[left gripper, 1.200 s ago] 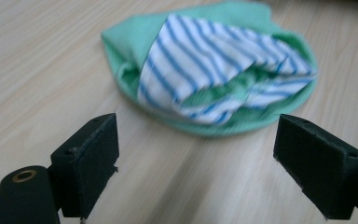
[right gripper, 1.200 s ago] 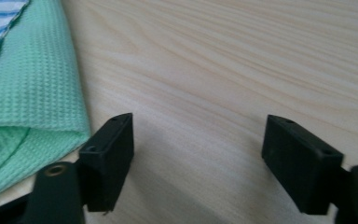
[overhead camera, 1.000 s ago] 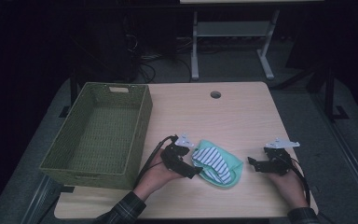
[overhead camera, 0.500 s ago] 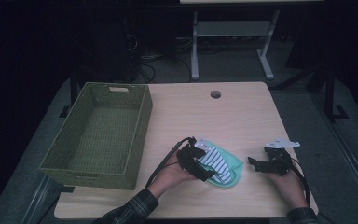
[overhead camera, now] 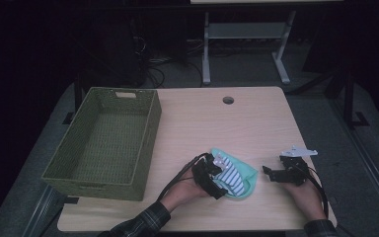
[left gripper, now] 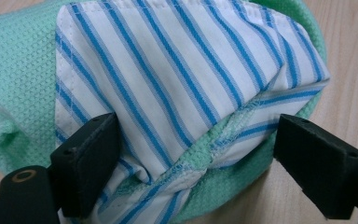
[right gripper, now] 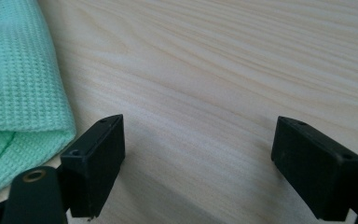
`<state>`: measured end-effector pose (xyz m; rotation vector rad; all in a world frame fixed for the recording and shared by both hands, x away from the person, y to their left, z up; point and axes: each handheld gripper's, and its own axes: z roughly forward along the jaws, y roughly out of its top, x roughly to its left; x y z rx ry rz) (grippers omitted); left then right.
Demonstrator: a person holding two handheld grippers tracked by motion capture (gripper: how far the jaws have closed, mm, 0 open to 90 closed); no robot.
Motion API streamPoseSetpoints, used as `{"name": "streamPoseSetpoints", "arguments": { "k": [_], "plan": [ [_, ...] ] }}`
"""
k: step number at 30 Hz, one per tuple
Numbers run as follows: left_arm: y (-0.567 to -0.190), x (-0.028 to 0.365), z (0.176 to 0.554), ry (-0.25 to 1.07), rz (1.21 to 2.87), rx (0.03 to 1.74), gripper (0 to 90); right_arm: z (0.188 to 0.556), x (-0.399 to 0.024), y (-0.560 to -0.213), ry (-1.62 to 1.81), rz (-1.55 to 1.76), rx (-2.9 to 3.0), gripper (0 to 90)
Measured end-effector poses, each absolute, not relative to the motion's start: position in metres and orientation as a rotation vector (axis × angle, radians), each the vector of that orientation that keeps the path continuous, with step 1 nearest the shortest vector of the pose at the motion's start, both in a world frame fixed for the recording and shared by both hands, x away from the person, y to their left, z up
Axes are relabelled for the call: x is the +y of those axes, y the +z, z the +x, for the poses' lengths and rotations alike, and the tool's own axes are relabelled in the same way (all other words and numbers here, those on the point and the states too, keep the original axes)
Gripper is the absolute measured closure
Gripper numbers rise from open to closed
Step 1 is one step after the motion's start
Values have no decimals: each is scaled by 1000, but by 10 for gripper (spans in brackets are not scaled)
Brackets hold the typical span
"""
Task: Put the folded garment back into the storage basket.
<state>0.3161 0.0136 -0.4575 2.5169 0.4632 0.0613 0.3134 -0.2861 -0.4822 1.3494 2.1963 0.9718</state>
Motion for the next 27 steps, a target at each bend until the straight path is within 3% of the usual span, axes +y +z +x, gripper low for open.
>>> {"name": "streamPoseSetpoints", "arguments": {
  "k": [6,13,17,27],
  "plan": [
    [-456,16,317,125,2530,446,262,313,-286,-482,972,1350,2195,171],
    [-453,23,324,126,2519,463,555,313,-286,-482,971,1353,2192,173],
    [-452,27,329,112,2513,464,670,313,-286,-482,971,1354,2191,173],
    [-447,33,333,68,2488,485,713,314,-286,-482,971,1354,2190,173]
  ]
}}
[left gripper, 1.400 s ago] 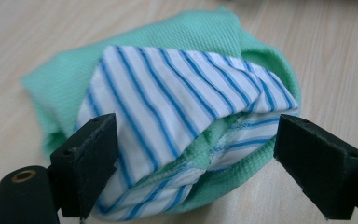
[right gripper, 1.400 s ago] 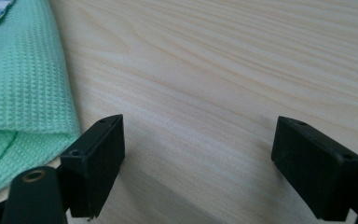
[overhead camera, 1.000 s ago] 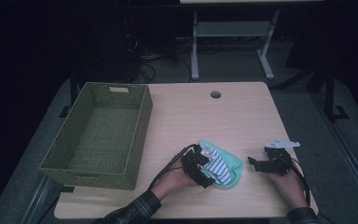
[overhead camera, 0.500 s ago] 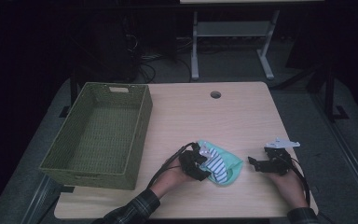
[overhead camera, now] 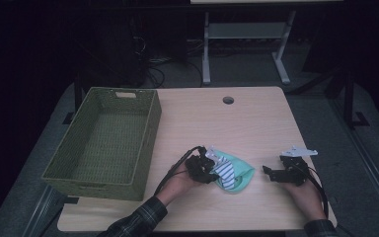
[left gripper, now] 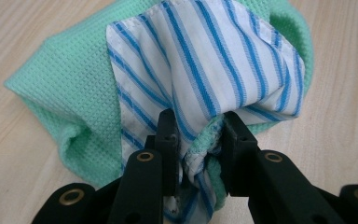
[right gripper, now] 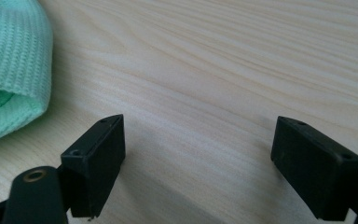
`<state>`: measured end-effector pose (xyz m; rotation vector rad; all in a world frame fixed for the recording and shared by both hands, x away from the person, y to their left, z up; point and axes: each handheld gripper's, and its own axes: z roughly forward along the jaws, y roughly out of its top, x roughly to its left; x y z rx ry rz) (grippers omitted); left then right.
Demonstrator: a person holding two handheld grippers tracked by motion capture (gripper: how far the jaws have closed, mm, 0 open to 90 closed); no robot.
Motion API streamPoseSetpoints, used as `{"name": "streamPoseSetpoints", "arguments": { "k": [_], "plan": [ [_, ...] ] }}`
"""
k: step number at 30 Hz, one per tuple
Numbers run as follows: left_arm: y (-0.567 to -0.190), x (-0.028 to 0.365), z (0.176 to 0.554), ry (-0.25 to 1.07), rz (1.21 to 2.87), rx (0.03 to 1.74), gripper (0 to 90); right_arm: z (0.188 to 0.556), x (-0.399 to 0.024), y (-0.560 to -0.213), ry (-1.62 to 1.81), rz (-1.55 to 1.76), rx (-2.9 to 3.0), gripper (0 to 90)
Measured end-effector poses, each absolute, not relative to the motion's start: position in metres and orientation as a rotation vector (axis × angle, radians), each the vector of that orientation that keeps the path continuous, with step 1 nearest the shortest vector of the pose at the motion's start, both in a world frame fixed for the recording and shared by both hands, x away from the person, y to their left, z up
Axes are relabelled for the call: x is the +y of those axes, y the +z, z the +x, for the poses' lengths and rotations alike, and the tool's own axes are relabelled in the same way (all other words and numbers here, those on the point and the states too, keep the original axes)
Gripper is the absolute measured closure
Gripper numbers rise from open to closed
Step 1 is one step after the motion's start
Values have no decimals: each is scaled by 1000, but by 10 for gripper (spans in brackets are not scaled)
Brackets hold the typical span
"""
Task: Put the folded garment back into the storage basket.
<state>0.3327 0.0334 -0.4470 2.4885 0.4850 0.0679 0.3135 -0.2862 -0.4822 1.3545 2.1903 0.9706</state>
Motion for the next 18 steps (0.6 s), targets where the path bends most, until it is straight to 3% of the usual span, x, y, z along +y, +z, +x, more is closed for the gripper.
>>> {"name": "streamPoseSetpoints", "arguments": {
  "k": [18],
  "plan": [
    [-409,54,340,28,2398,498,724,314,-286,-482,969,1357,2187,173]
  ]
}}
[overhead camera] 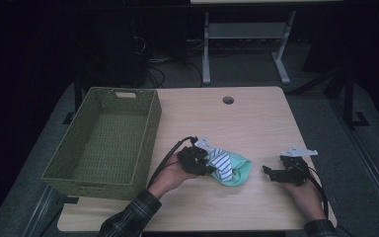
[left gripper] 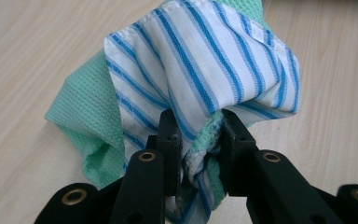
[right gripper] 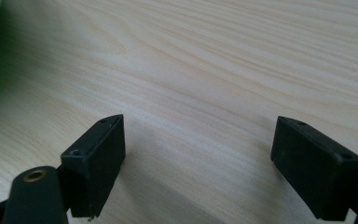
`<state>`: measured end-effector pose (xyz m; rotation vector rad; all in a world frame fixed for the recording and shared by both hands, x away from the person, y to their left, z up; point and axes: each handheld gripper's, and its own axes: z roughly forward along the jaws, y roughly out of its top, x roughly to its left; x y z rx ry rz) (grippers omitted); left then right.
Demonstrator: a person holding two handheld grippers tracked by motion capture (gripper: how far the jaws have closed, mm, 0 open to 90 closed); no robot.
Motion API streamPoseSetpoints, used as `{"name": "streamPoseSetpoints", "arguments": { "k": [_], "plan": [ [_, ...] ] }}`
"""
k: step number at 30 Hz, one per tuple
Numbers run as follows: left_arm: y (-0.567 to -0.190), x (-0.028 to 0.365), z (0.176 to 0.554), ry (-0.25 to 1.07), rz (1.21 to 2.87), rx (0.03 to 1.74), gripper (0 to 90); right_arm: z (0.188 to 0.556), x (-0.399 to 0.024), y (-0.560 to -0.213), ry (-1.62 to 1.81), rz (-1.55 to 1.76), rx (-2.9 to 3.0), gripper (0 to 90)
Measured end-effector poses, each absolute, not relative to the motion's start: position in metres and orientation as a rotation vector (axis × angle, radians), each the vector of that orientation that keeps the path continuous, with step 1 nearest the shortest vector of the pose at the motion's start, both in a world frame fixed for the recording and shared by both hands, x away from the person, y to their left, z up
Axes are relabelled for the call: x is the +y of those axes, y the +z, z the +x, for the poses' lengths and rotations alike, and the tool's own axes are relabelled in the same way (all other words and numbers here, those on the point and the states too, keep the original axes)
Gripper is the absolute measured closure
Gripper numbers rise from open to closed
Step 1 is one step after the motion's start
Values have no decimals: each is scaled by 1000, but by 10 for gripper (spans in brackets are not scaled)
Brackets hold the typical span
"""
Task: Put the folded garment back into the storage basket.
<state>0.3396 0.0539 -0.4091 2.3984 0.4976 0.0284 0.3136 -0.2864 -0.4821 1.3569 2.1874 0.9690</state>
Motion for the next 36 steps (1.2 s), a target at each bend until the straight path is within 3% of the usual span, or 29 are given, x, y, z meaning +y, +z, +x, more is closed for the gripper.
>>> {"name": "streamPoseSetpoints", "arguments": {
  "k": [17,36],
  "plan": [
    [-350,95,353,98,2349,549,724,314,-286,-482,970,1360,2185,173],
    [-298,173,363,228,2265,683,724,314,-286,-482,969,1361,2183,173]
  ]
}}
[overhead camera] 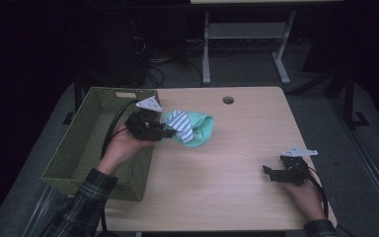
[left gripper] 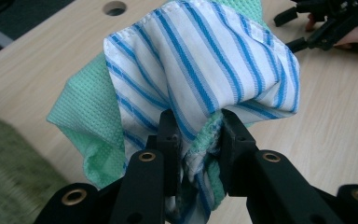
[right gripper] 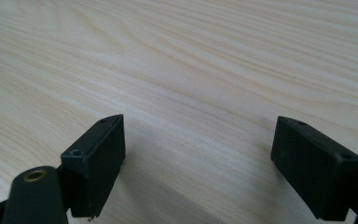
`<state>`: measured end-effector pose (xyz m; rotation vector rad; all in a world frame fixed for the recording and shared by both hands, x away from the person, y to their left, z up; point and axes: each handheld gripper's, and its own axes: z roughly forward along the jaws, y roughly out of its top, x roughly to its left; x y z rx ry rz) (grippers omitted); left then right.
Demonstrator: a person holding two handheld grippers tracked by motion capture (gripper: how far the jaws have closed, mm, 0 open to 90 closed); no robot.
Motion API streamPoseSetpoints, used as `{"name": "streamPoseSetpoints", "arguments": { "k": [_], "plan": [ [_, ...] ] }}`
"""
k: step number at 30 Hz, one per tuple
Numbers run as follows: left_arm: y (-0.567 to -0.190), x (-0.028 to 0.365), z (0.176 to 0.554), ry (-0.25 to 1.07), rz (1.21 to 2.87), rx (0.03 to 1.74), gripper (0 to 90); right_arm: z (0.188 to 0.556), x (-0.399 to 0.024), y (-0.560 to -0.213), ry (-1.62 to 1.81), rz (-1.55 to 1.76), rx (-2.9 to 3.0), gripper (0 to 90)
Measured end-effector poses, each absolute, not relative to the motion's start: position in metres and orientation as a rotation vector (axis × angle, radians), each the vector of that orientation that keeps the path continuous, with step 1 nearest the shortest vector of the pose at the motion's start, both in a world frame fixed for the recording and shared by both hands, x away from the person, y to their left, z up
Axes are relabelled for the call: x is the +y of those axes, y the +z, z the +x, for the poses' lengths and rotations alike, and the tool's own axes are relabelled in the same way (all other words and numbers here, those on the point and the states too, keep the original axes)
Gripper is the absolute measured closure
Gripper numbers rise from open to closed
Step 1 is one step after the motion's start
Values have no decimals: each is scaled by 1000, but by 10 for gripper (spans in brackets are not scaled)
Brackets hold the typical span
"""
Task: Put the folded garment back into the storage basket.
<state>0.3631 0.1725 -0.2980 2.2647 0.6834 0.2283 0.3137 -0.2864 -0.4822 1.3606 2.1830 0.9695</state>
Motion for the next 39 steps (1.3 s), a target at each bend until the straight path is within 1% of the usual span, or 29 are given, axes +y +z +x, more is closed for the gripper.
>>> {"name": "streamPoseSetpoints", "arguments": {
  "k": [12,21,26,30,34,39],
  "plan": [
    [-285,232,365,322,2210,819,724,314,-286,-482,969,1361,2182,173],
    [-289,280,367,422,2168,956,724,314,-287,-482,968,1360,2183,173],
    [-304,302,369,444,2137,1053,723,314,-287,-482,968,1360,2183,173],
    [-321,318,371,488,2147,1121,723,314,-287,-482,968,1360,2183,173],
    [-336,330,373,478,2140,1174,723,314,-287,-482,967,1359,2183,173],
    [-357,337,378,465,2171,1210,723,314,-287,-482,967,1360,2183,173]
  ]
}}
